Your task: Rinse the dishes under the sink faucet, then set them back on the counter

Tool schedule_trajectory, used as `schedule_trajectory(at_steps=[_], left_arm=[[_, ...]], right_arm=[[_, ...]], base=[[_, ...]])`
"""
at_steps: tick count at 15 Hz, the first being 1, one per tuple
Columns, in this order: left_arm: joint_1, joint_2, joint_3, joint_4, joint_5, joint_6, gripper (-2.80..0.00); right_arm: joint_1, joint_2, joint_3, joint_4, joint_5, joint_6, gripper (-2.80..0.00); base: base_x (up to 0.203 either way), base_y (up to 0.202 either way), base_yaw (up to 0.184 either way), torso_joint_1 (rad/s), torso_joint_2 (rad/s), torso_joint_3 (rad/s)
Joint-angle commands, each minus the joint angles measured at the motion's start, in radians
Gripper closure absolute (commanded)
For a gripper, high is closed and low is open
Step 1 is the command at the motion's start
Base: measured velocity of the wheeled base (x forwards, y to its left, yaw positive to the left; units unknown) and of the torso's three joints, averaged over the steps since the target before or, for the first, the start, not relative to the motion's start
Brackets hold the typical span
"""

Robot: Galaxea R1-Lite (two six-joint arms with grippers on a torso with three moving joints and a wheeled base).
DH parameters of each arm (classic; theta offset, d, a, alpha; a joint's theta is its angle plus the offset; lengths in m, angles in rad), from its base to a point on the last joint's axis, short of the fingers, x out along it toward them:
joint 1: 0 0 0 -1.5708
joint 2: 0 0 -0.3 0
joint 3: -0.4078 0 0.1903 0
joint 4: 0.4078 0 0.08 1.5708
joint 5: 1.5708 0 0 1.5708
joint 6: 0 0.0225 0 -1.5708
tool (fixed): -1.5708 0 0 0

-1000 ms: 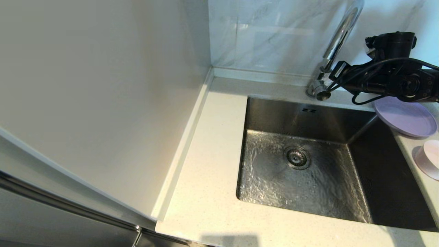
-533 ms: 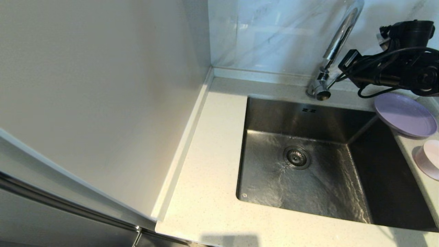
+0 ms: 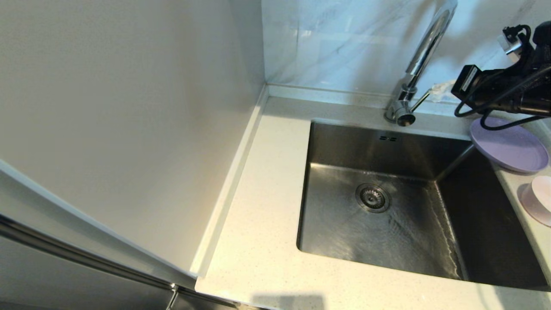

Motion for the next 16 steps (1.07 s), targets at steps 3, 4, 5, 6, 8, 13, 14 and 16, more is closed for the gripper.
schedule_trajectory(at_steps=[3, 4, 5, 6, 8, 13, 14, 16], left_arm=[[0.000, 0.000, 0.000, 0.000, -0.001, 0.000, 0.00], [0.000, 0.000, 0.000, 0.000, 0.000, 0.000, 0.00], [0.000, 0.000, 0.000, 0.000, 0.000, 0.000, 0.00], [0.000, 0.000, 0.000, 0.000, 0.000, 0.000, 0.00], [0.000, 0.000, 0.000, 0.000, 0.000, 0.000, 0.00], [0.000, 0.000, 0.000, 0.000, 0.000, 0.000, 0.00], [0.000, 0.000, 0.000, 0.000, 0.000, 0.000, 0.00], [0.000, 0.000, 0.000, 0.000, 0.000, 0.000, 0.00]], right_arm=[[-0.093, -0.171, 0.361, 0.092, -0.143, -0.214, 0.00], [-0.103, -0.199, 0.473, 0.113, -0.186, -0.242, 0.00], [-0.110, -0.229, 0.566, 0.126, -0.218, -0.271, 0.00], [-0.114, -0.245, 0.618, 0.129, -0.235, -0.287, 0.00], [-0.119, -0.258, 0.603, 0.126, -0.255, -0.299, 0.00], [-0.134, -0.228, 0.013, 0.264, -0.374, -0.364, 0.00], [-0.139, -0.214, -0.094, 0.312, -0.442, -0.395, 0.00], [-0.145, -0.212, -0.205, 0.382, -0.577, -0.451, 0.00]], base=[[0.000, 0.000, 0.000, 0.000, 0.00, 0.000], [0.000, 0.000, 0.000, 0.000, 0.00, 0.000], [0.000, 0.000, 0.000, 0.000, 0.00, 0.000], [0.000, 0.000, 0.000, 0.000, 0.00, 0.000], [0.000, 0.000, 0.000, 0.000, 0.00, 0.000], [0.000, 0.000, 0.000, 0.000, 0.00, 0.000], [0.000, 0.000, 0.000, 0.000, 0.00, 0.000], [0.000, 0.000, 0.000, 0.000, 0.00, 0.000]])
